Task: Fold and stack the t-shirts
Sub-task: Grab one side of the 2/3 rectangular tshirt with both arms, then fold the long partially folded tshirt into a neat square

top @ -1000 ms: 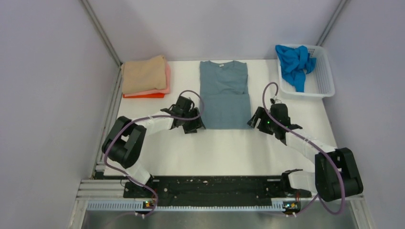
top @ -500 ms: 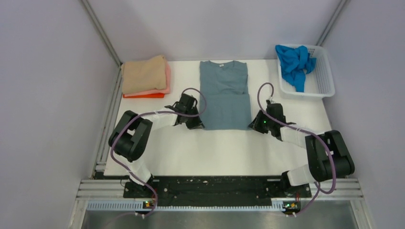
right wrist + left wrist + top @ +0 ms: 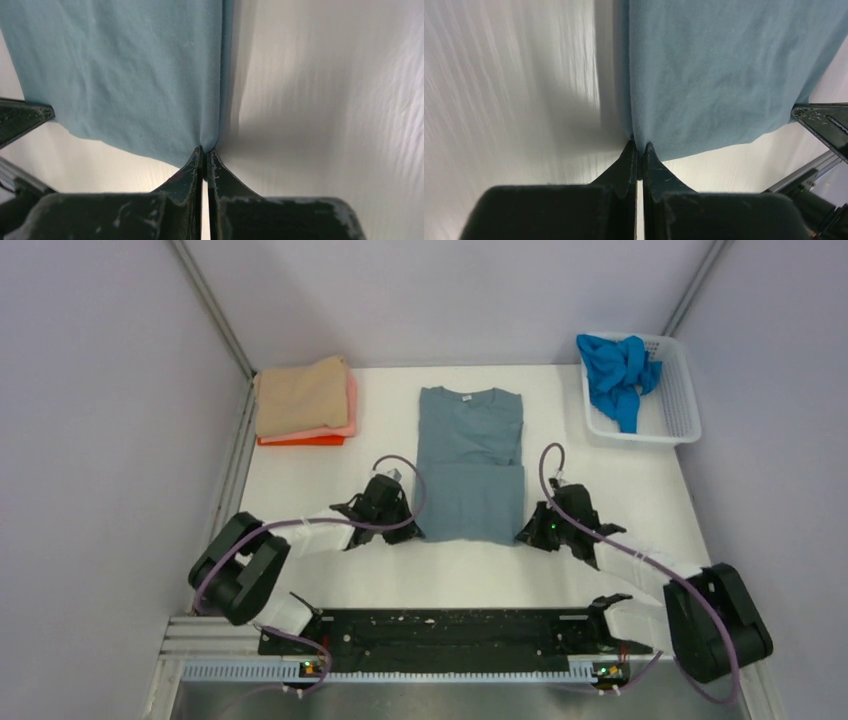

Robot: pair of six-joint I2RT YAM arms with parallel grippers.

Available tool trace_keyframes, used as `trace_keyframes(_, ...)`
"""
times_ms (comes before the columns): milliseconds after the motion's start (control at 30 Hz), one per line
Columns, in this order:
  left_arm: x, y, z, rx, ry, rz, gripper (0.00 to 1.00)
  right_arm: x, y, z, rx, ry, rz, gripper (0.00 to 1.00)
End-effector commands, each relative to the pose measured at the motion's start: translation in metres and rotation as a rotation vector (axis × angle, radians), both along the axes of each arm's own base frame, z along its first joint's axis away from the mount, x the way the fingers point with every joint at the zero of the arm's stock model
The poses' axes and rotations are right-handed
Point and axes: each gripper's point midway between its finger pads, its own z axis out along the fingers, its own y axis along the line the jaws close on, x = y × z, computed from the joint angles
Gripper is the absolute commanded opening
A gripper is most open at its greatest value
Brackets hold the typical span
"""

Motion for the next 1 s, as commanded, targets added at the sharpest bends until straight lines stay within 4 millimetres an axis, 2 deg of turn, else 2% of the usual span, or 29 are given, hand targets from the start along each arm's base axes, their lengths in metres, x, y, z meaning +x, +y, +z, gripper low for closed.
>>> trace_keyframes(0, -0.095, 0.038, -0.041, 0.190, 0.194, -0.008, 0.00, -0.070, 0.004, -0.010, -0.041, 0.156, 0.060, 0.00)
trace_keyframes(100, -0.120, 0.044, -0.031, 0.188, 0.187, 0.030, 0.00, -0.099, 0.001, -0.004, -0.043, 0.183, 0.060, 0.00)
trace_keyframes(167, -0.130, 0.042, -0.021, 0.141, 0.167, 0.036, 0.00, -0.108, -0.001, 0.002, -0.025, 0.180, 0.046, 0.00)
trace_keyframes(300, -0.128, 0.034, 0.002, 0.058, 0.077, -0.006, 0.00, -0.109, 0.005, 0.029, 0.025, 0.103, 0.097, 0.00)
trace_keyframes(400, -0.123, 0.014, 0.031, -0.043, 0.002, -0.079, 0.00, -0.102, 0.010, 0.050, 0.041, 0.047, 0.131, 0.00)
trace_keyframes(467, -0.117, 0.004, 0.050, -0.075, -0.052, -0.129, 0.00, -0.091, 0.014, 0.065, 0.047, 0.000, 0.141, 0.00)
trace_keyframes(500, -0.110, 0.002, 0.062, -0.065, -0.086, -0.127, 0.00, -0.085, 0.016, 0.073, 0.041, -0.029, 0.145, 0.00)
trace_keyframes(533, -0.106, 0.008, 0.064, -0.024, -0.103, -0.117, 0.00, -0.076, 0.016, 0.083, 0.030, -0.063, 0.142, 0.00)
trace_keyframes(600, -0.082, 0.016, 0.080, 0.040, -0.193, -0.045, 0.00, -0.056, 0.014, 0.104, -0.008, -0.131, 0.113, 0.00)
trace_keyframes(700, -0.049, 0.015, 0.118, 0.060, -0.338, 0.015, 0.00, -0.022, 0.012, 0.141, -0.059, -0.247, 0.068, 0.00)
trace_keyframes(833, -0.009, 0.025, 0.154, 0.112, -0.443, 0.100, 0.00, 0.020, 0.009, 0.177, -0.097, -0.384, -0.008, 0.00)
trace_keyframes(967, 0.034, 0.037, 0.172, 0.111, -0.453, 0.143, 0.00, 0.059, 0.009, 0.209, -0.053, -0.466, -0.026, 0.00)
